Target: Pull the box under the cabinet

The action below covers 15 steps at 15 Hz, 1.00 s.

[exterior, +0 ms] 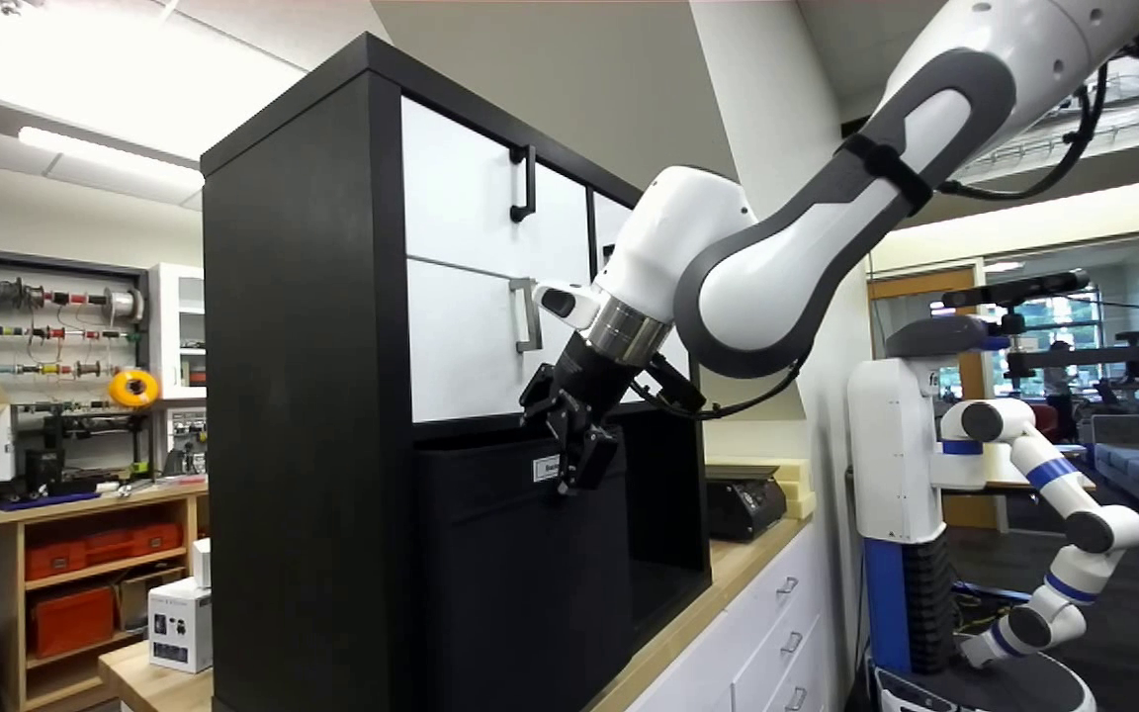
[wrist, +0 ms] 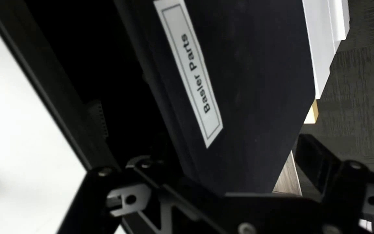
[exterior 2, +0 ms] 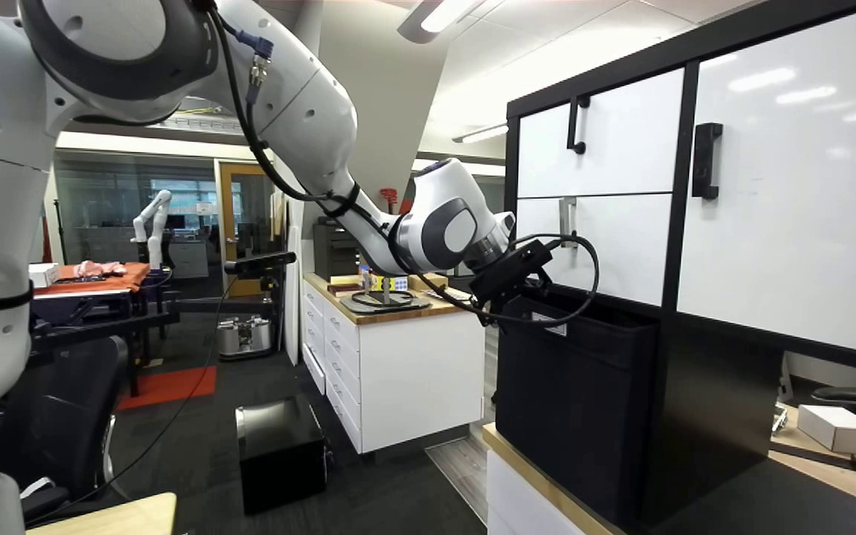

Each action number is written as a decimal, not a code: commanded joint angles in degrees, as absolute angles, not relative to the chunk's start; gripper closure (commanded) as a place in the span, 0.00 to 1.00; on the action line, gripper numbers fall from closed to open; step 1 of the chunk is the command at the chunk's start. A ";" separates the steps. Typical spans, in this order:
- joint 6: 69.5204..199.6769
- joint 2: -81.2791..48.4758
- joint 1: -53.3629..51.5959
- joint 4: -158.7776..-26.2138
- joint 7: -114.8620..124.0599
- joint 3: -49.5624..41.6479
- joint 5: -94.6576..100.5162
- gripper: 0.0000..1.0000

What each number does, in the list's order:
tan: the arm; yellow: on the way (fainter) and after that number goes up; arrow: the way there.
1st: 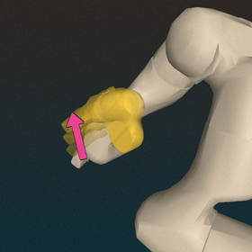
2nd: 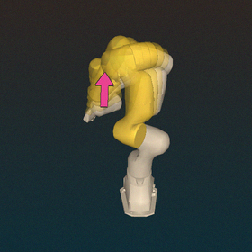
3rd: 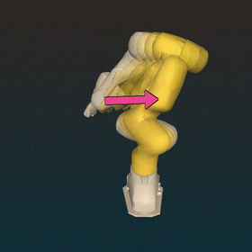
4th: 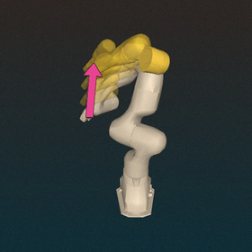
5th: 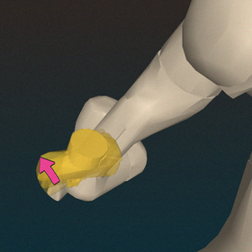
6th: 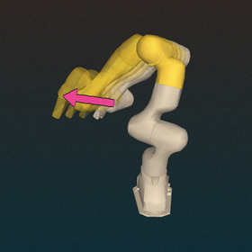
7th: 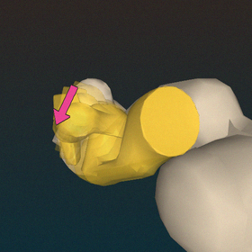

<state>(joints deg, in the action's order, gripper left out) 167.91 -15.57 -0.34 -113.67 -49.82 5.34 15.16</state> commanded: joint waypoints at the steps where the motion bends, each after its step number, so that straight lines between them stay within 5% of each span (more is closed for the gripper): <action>1: 168.96 -18.83 1.42 -110.99 -54.61 7.24 13.85 0.00; 3: 168.57 -19.89 1.55 -110.05 -55.45 7.52 13.98 0.00; 4: 168.20 -20.21 1.29 -109.57 -55.18 7.20 14.37 0.25; 5: 168.39 -20.35 1.37 -109.39 -55.54 7.32 14.36 0.26; 15: 169.52 -19.17 1.42 -110.24 -55.32 6.62 14.84 0.91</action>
